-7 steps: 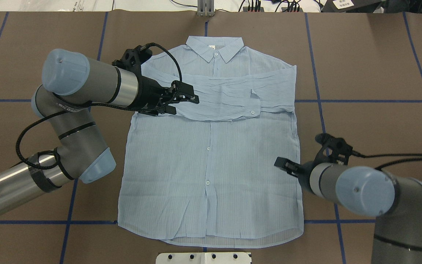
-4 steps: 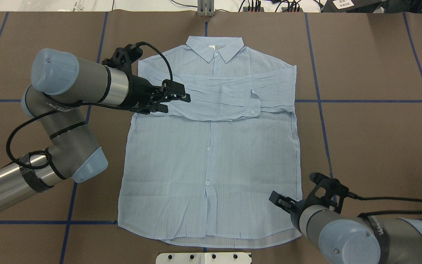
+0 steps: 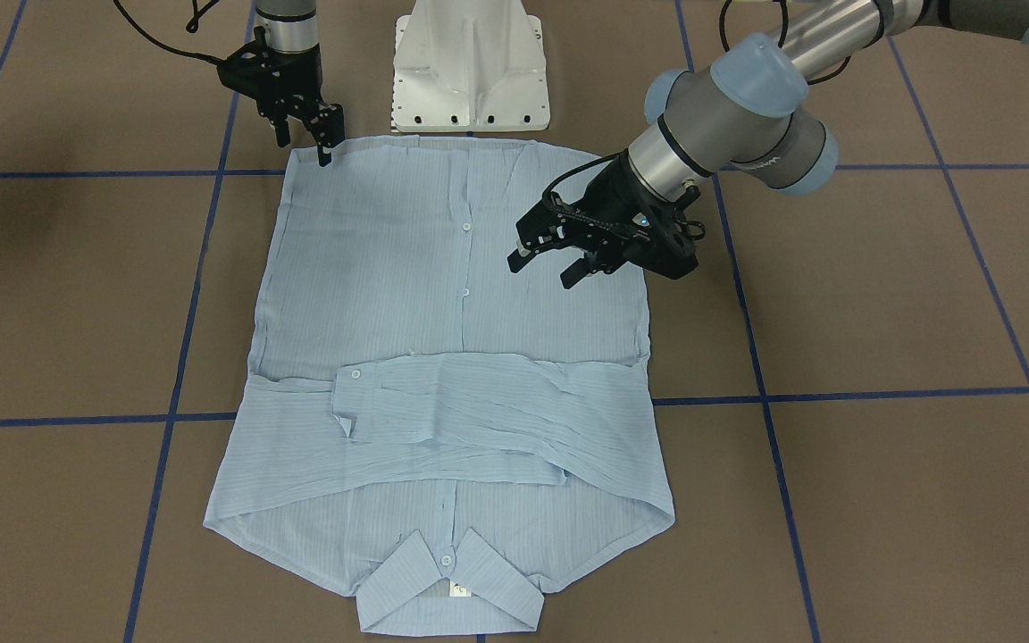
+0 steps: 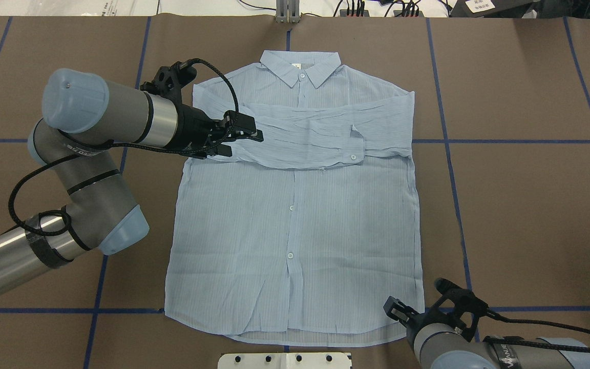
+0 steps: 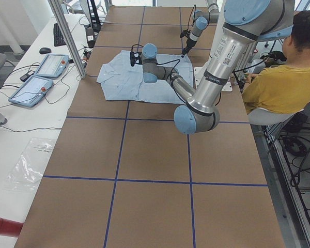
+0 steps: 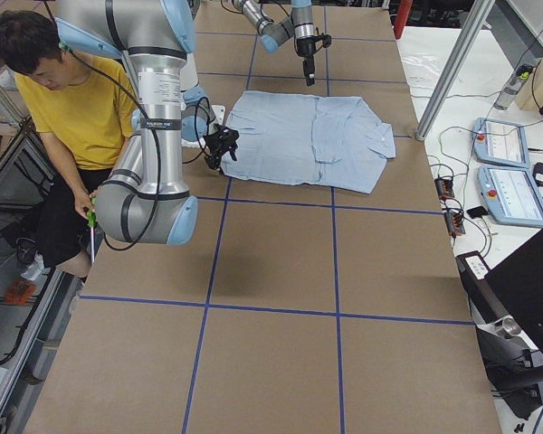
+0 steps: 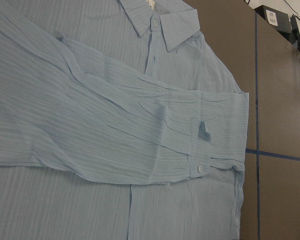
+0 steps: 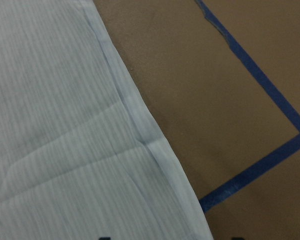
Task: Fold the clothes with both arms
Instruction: 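Release the sleeve with the left gripper while the right gripper moves to the hem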
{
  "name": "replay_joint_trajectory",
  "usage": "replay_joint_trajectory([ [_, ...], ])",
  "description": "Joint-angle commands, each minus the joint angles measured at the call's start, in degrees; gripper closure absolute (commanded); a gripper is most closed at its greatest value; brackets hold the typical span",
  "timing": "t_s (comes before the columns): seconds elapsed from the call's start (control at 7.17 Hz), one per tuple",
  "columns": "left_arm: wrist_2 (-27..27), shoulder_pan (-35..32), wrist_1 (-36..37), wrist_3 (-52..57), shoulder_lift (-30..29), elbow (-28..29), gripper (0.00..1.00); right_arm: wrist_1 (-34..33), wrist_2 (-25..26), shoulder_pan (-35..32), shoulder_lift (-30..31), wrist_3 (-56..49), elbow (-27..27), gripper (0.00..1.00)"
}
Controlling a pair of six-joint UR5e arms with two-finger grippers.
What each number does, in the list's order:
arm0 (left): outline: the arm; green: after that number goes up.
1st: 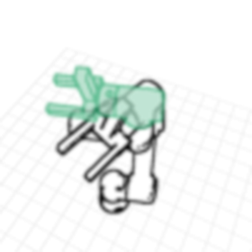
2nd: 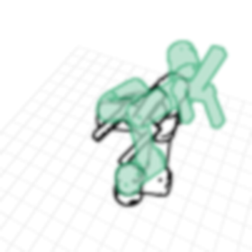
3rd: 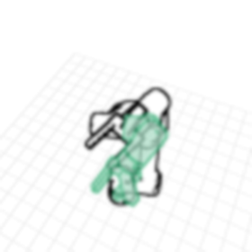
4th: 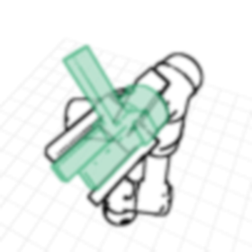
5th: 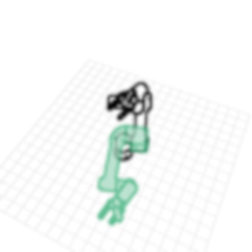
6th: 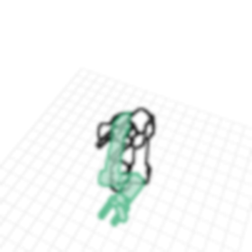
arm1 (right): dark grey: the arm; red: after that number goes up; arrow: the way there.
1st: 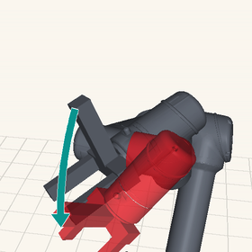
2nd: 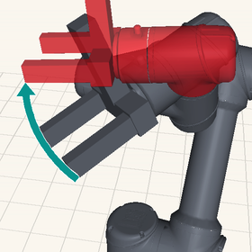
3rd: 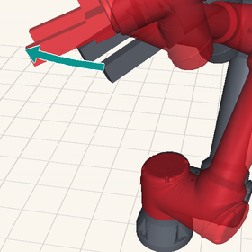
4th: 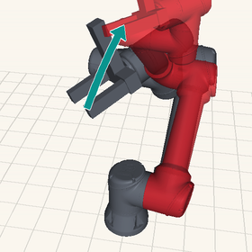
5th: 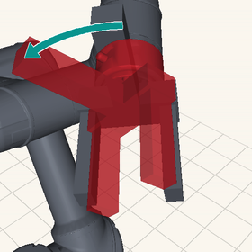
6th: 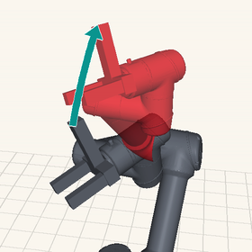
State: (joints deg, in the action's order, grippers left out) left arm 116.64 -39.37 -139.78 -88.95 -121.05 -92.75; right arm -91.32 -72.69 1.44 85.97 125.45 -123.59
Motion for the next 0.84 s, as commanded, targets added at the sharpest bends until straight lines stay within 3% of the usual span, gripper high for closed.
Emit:
replay_joint_trajectory([
  [0.0,0.0,0.0,-0.1,0.0,0.0,0.1,0.1,0.0,-0.8,0.1,0.0,1.3,0.6,0.19],
  [0.14,0.0,0.0,0.0,0.0,0.0,0.1,0.1,0.0,-1.3,0.1,0.1,1.4,0.5,0.26],
  [0.42,0.0,0.1,-0.1,-0.1,0.0,0.2,0.1,-0.1,-1.4,0.1,0.3,1.5,0.5,0.69],
  [0.7,0.1,0.1,0.0,-0.2,0.0,0.0,0.1,-0.2,-1.5,-0.2,0.6,1.4,0.5,0.94],
])
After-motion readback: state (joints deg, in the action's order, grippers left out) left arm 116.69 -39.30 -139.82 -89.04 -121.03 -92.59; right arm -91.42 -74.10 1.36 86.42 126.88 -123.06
